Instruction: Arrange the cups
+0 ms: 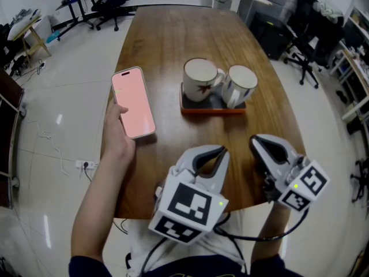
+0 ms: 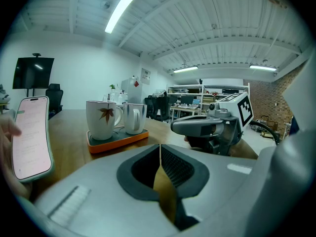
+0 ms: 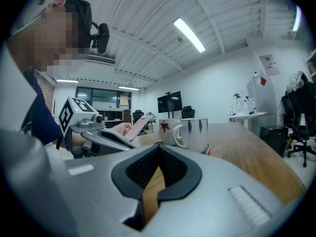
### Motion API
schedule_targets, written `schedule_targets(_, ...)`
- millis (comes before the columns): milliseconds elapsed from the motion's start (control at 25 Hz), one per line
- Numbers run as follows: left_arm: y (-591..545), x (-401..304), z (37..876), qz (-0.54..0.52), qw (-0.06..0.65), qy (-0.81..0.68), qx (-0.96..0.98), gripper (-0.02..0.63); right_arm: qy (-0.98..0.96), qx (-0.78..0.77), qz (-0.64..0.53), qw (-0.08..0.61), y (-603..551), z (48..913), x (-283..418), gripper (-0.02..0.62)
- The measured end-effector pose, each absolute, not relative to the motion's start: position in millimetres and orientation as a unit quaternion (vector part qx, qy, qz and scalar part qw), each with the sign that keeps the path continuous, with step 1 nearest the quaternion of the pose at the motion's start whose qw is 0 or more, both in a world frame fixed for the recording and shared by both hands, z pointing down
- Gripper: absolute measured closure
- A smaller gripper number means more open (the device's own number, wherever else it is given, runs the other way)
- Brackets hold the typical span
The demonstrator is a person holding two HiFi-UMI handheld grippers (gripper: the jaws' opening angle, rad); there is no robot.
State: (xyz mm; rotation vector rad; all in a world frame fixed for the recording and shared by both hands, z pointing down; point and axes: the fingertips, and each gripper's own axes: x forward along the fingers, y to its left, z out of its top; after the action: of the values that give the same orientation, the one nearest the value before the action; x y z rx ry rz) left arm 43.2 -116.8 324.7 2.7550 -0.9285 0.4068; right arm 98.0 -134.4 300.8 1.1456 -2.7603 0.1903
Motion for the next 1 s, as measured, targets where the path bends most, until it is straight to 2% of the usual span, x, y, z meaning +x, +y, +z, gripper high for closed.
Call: schedule_targets(1000, -116.6, 42.6, 323.4, 0.138, 0.102, -0.315, 0.934, 0.601, -0.919, 0.382, 0.064, 0.073, -134.2, 299.6, 97.7, 0.595)
